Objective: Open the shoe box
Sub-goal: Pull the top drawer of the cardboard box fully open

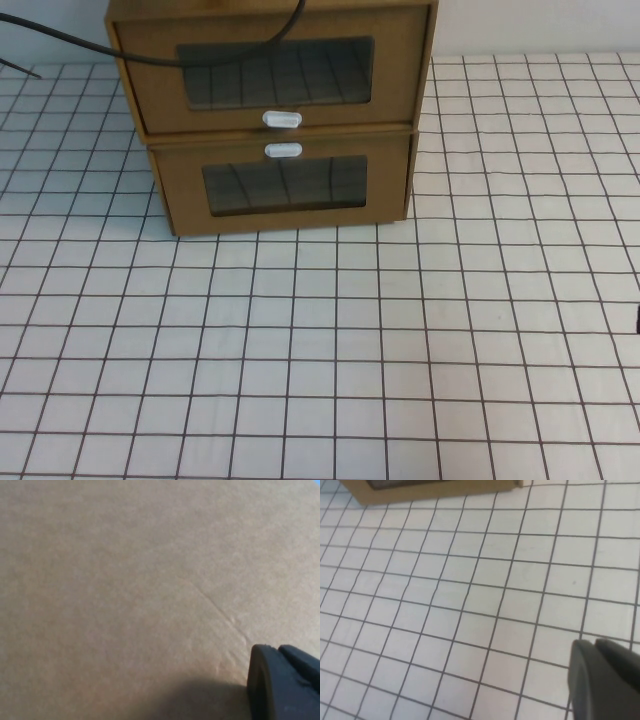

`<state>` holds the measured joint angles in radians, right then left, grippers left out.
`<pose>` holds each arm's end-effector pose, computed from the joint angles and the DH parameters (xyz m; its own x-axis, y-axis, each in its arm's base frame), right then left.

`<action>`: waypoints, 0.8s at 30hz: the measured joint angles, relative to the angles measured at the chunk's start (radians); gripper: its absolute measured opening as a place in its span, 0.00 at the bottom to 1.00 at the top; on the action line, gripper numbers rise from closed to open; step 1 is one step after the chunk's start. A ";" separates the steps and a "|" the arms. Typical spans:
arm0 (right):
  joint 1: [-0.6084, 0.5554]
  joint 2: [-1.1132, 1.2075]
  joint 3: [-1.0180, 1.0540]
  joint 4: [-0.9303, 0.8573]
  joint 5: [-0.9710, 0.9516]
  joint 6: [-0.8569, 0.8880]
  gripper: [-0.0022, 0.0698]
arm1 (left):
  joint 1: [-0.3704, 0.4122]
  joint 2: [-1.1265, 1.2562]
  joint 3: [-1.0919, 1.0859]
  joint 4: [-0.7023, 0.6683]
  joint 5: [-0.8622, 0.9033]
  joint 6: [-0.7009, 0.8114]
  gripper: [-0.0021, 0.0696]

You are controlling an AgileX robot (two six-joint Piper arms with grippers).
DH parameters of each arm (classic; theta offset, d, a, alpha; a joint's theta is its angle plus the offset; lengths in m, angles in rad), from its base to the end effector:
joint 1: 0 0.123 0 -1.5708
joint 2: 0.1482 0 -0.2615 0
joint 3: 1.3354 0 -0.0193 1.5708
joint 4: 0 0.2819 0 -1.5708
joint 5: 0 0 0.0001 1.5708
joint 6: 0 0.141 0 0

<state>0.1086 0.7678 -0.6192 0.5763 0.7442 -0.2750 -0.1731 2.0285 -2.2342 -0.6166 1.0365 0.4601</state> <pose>0.2149 0.0758 0.2460 -0.7092 0.0817 -0.7002 -0.2600 0.8929 0.3676 0.4908 -0.1571 0.3637 -0.5314 0.1928 -0.8249 0.6037 0.7693 -0.2091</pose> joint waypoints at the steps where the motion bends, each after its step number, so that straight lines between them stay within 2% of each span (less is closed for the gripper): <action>1: 0.000 0.051 -0.033 0.012 0.010 -0.031 0.01 | 0.000 0.002 0.000 0.000 -0.001 0.000 0.03; 4: 0.016 0.192 -0.128 0.052 0.024 -0.122 0.01 | 0.000 0.002 0.000 0.000 -0.002 0.000 0.03; 7: 0.084 0.323 -0.232 0.053 0.015 -0.153 0.01 | 0.000 0.004 0.000 0.000 -0.008 0.000 0.03; 13: 0.329 0.575 -0.460 -0.052 -0.013 -0.124 0.01 | 0.000 0.008 0.000 -0.002 -0.021 0.000 0.03; 16: 0.448 0.683 -0.563 -0.165 -0.027 -0.058 0.01 | 0.000 0.008 0.000 -0.004 -0.021 -0.002 0.03; 24: 0.713 0.923 -0.800 -0.672 -0.035 0.171 0.01 | 0.000 0.008 -0.002 -0.004 -0.021 -0.008 0.03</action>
<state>0.8220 1.6903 -1.4196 -0.0959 0.7088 -0.1035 -0.1731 2.0363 -2.2359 -0.6203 1.0157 0.4519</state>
